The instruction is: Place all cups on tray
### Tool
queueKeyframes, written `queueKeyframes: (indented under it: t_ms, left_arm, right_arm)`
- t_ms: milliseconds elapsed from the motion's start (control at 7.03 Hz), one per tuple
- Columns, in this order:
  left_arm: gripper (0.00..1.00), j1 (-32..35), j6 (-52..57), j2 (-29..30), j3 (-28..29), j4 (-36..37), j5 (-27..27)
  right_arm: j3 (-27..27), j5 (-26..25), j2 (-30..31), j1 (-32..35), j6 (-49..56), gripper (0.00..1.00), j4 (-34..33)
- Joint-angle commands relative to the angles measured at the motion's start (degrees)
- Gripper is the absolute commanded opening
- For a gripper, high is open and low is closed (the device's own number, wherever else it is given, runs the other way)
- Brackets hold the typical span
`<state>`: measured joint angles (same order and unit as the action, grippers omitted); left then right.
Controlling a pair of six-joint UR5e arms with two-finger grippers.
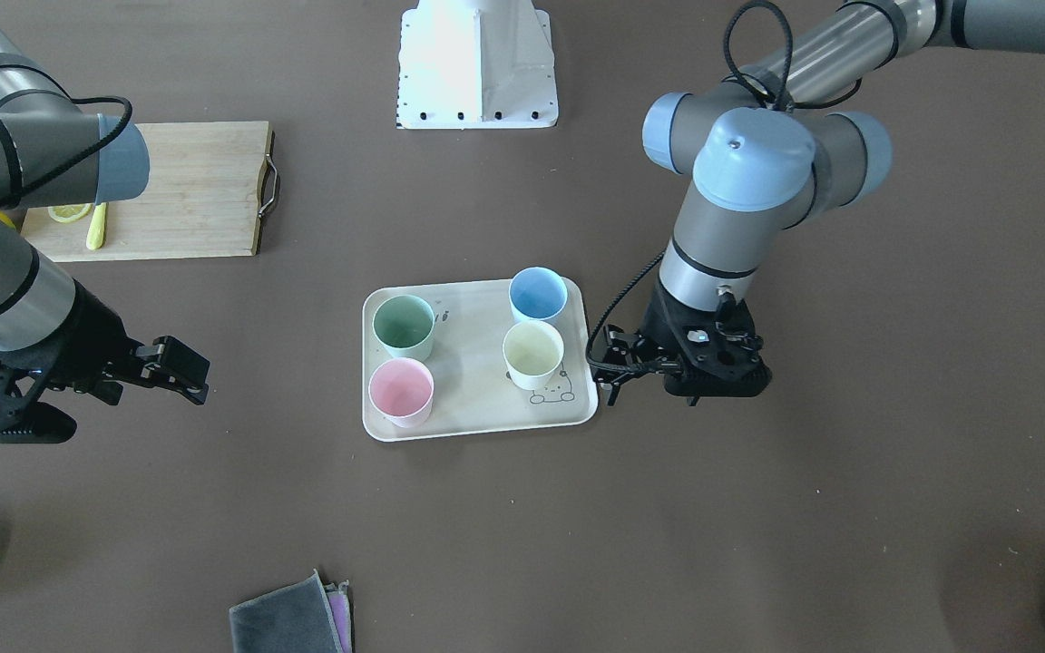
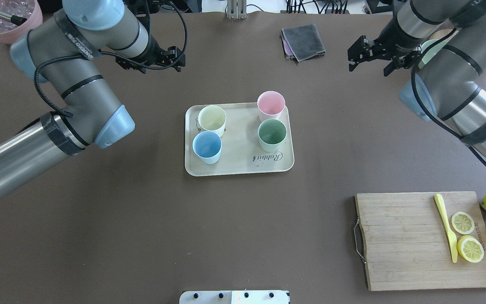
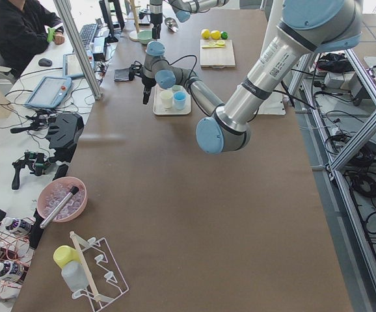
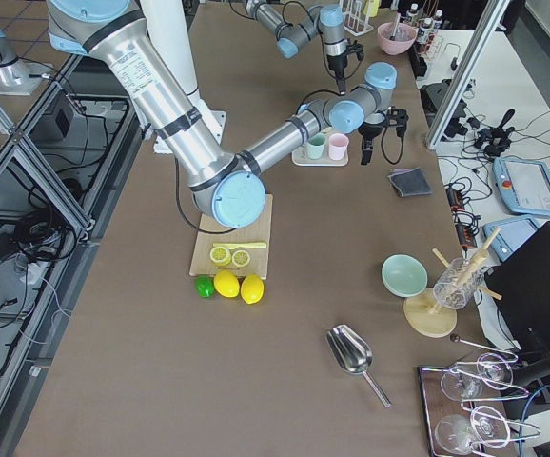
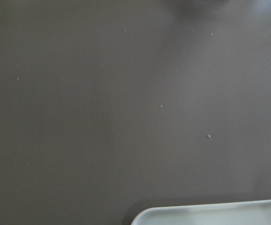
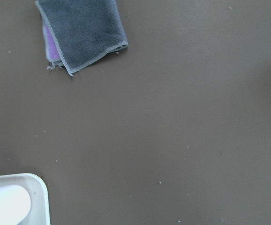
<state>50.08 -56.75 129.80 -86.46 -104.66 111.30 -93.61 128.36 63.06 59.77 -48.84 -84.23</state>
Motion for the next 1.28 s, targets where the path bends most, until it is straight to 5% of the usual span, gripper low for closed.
queueKeyframes:
  t_ms: [0, 284, 853, 1137]
  left_arm:
    - [0.97, 5.36, 11.25, -9.07, -9.54, 0.07, 3.83]
    - [0.97, 9.93, 13.23, -18.57, -17.14, 0.43, 5.5]
    - [0.98, 15.21, 13.68, -31.33, -17.79, -12.02, 5.68]
    - [0.98, 20.2, 27.92, -36.52, -18.13, -11.36, 5.94]
  right_arm:
    - [-9.89, -0.83, 12.04, 3.57, 2.97, 1.0, 0.65]
    - [-10.63, -3.54, 13.05, 5.79, 2.88, 1.0, 1.26]
    - [-7.91, -3.57, 12.88, 8.51, 4.18, 1.0, 5.92]
    - [-6.5, 0.72, 13.31, 16.12, 22.36, 1.0, -2.28]
